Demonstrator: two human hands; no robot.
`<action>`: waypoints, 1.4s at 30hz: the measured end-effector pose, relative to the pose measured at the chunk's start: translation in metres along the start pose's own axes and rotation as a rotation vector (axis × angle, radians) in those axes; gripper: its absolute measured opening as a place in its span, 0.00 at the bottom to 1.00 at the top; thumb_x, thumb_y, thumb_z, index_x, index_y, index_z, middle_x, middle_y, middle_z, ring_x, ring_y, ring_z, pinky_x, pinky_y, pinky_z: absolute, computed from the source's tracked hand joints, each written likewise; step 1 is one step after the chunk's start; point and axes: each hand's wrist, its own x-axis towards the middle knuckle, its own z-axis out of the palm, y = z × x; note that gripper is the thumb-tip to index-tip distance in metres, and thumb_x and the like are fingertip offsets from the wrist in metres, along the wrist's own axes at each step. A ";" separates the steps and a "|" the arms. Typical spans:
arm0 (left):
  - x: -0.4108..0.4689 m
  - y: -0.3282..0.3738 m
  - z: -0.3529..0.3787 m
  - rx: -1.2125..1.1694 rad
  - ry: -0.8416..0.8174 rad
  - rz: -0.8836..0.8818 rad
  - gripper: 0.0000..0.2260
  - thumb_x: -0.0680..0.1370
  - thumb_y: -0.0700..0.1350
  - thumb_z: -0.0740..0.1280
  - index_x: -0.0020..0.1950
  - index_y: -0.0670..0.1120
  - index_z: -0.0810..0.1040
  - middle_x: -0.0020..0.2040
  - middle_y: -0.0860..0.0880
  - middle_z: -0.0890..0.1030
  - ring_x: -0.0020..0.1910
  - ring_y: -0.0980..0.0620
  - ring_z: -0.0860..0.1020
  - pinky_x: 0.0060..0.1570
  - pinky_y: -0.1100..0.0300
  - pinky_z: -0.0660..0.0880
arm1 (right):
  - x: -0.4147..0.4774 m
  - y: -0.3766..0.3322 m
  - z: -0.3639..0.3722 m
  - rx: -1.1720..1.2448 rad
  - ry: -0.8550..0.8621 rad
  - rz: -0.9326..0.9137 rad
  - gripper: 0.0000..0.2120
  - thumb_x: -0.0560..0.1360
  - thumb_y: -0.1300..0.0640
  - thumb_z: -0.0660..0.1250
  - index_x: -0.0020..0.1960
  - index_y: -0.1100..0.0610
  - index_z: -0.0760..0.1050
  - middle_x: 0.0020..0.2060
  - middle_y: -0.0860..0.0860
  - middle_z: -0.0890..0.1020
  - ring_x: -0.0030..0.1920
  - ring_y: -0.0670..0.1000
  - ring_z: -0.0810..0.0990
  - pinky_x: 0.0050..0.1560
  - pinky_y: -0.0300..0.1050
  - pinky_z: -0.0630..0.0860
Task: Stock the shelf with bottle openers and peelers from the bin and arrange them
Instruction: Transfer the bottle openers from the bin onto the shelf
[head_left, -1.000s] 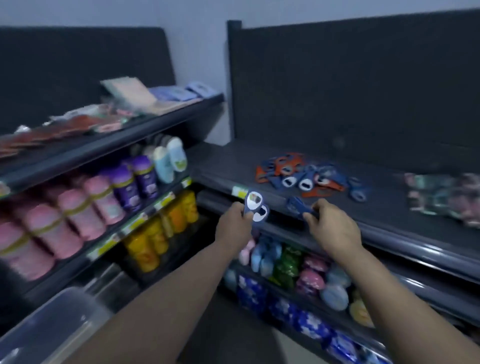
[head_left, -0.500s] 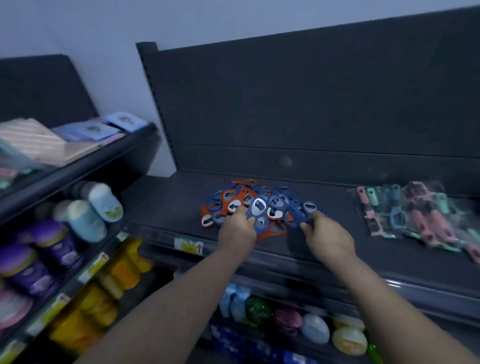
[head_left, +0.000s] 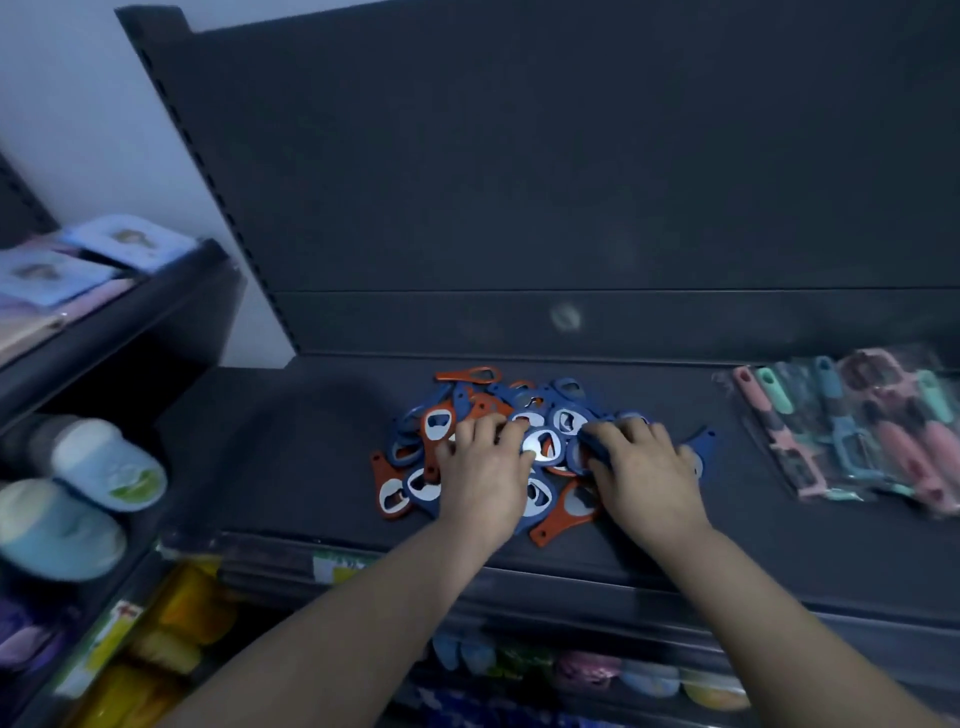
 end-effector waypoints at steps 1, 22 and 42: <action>0.004 0.001 0.000 0.001 -0.032 -0.007 0.16 0.79 0.53 0.63 0.66 0.52 0.73 0.64 0.51 0.73 0.63 0.46 0.69 0.58 0.45 0.68 | 0.002 0.000 0.000 -0.002 -0.011 0.009 0.19 0.79 0.49 0.59 0.69 0.46 0.67 0.63 0.48 0.72 0.64 0.54 0.66 0.57 0.53 0.65; -0.203 0.007 -0.081 0.059 -0.049 -0.601 0.12 0.81 0.48 0.60 0.63 0.50 0.72 0.61 0.51 0.73 0.63 0.48 0.68 0.56 0.51 0.70 | -0.126 -0.054 -0.012 0.112 -0.058 -0.634 0.12 0.78 0.51 0.62 0.61 0.50 0.74 0.57 0.49 0.76 0.61 0.55 0.71 0.55 0.52 0.68; -0.653 -0.078 -0.227 0.019 -0.108 -1.648 0.13 0.77 0.40 0.62 0.61 0.44 0.75 0.60 0.43 0.79 0.61 0.44 0.76 0.57 0.56 0.72 | -0.425 -0.298 0.036 0.131 -0.559 -1.437 0.13 0.79 0.54 0.58 0.62 0.52 0.73 0.57 0.51 0.76 0.58 0.55 0.74 0.53 0.49 0.72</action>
